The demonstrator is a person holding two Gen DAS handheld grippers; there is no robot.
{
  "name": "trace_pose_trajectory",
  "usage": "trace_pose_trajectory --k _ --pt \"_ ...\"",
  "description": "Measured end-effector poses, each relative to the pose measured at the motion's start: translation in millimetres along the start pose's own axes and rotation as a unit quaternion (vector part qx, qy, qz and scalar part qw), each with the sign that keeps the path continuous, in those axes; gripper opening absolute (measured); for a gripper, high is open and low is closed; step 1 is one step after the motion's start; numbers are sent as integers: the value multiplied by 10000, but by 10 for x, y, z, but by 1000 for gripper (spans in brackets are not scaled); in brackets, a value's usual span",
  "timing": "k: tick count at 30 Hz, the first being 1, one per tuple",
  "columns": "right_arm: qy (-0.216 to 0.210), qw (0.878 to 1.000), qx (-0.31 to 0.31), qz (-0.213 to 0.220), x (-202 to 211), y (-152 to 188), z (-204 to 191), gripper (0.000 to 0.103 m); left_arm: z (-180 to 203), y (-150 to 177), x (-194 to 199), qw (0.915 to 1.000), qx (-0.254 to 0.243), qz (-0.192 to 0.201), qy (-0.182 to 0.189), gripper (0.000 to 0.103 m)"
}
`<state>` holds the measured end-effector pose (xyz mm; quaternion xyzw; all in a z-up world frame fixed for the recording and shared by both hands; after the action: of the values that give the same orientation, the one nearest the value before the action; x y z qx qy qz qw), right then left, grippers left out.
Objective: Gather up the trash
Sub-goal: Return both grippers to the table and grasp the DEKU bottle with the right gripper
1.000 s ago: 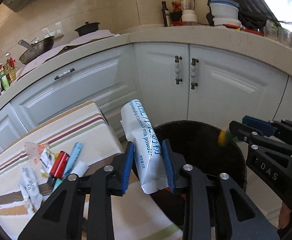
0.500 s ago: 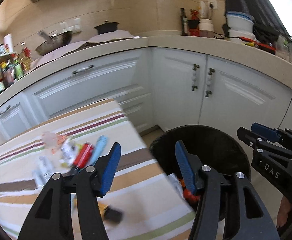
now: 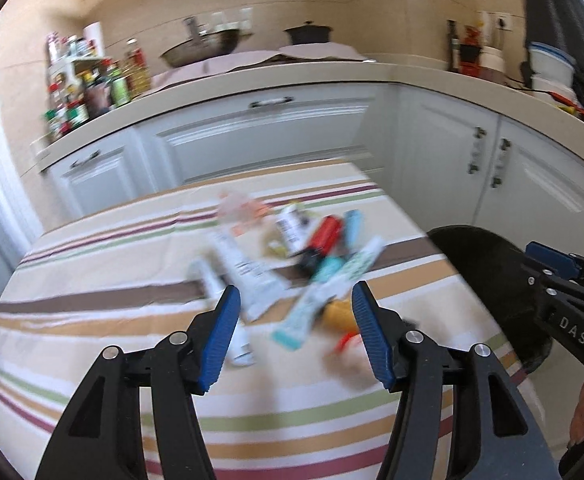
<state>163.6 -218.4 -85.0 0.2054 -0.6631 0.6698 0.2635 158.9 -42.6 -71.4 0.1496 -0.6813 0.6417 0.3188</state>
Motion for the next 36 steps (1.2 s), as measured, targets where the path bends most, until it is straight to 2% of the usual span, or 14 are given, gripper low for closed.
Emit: trace_pose_trajectory --k 10,19,27,36 --pt "-380 9983 421 -113 49 95 -605 36 -559 224 150 9984 401 -51 -396 57" --pt "-674 9943 782 -283 84 261 -1024 34 -907 380 214 9959 658 -110 -605 57" --pt "-818 9904 1012 -464 38 403 -1271 33 -1115 514 257 9937 846 -157 -713 57" --pt "-823 9881 1142 -620 -45 476 -1362 33 -1213 572 260 9924 962 -180 -744 57"
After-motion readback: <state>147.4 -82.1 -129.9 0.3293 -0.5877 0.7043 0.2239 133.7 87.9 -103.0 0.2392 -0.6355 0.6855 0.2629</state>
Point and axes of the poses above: each gripper's, at about its wrist camera, not at the fingertips, and x roughly against the way its jaws point, z to its right, y to its underside, the point moved 10 cm from there along -x, roughly the way its jaws point, and after that the axes turned 10 degrees about y, right-handed, at the moved point
